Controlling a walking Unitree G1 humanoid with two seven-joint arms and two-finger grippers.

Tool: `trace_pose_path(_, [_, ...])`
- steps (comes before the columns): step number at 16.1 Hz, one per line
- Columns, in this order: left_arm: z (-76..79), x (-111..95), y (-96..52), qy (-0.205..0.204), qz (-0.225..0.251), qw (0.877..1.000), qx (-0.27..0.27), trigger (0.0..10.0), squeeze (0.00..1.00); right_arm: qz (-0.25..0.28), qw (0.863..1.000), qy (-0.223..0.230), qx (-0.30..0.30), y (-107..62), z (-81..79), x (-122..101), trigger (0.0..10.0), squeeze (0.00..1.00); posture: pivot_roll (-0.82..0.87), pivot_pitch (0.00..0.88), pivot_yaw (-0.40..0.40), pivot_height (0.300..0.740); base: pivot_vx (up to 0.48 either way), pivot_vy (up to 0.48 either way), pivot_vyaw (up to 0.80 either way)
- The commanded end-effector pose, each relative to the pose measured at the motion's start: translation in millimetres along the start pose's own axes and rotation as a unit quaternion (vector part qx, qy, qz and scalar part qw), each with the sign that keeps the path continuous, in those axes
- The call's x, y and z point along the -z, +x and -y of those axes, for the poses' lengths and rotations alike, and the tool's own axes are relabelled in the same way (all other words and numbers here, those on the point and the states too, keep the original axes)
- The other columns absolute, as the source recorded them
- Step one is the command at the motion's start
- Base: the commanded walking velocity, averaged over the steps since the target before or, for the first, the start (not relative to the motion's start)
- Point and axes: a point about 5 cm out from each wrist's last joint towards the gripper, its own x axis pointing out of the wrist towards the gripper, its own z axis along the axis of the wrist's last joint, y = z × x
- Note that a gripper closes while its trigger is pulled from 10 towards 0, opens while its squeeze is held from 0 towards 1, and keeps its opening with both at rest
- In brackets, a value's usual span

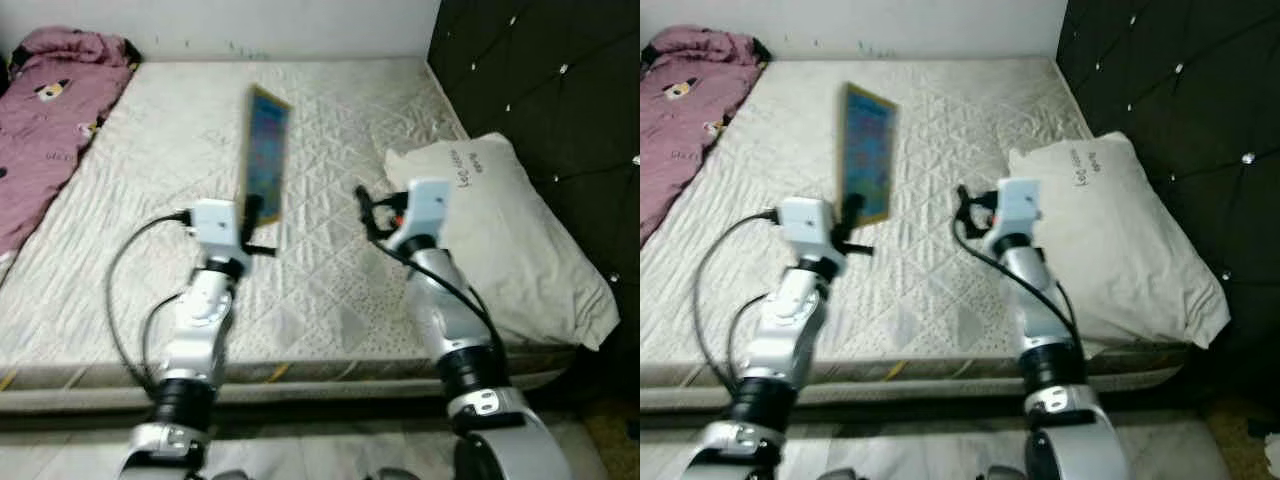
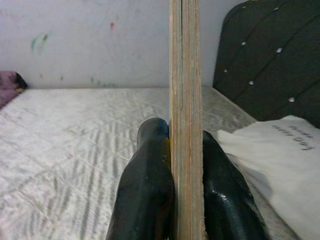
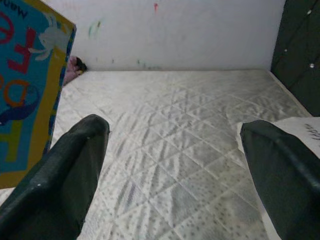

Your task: Clean up the room

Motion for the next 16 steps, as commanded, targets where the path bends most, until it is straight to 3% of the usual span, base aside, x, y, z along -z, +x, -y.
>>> trace_pose_path(1, [10.7,-13,5.1,-0.004,0.033,0.999,0.020,10.0,0.00,0.004,1.000,-0.009,0.016,-0.7,11.2,-3,10.0,0.00,-0.14,0.000,0.016,0.740,0.296,0.000,0.00])
trace_pose_path(4, [10.5,-12,4.7,0.000,0.033,0.999,0.019,10.0,0.00,0.003,1.000,-0.008,0.017,-1.2,10.8,-2,10.0,0.00,-0.14,0.000,0.016,0.740,0.301,0.000,0.00])
trace_pose_path(8, [8.2,-5,3.6,-0.003,0.004,1.000,-0.012,10.0,0.00,-0.002,1.000,-0.009,0.024,-3.3,14.6,1,10.0,0.00,-0.14,0.000,0.017,0.740,0.000,0.000,0.00])
trace_pose_path(12, [4.7,0,-4.1,-0.003,-0.004,1.000,-0.018,10.0,0.00,-0.013,0.999,-0.004,0.037,-10.9,20.4,9,10.0,0.00,-0.14,0.000,0.022,0.740,0.000,0.000,-0.25])
trace_pose_path(16, [6.5,-2,-1.3,-0.005,-0.003,1.000,-0.014,10.0,0.00,-0.017,0.999,-0.005,0.039,-12.8,19.4,12,10.0,0.00,-0.15,0.000,0.021,0.740,0.000,-0.142,0.00])
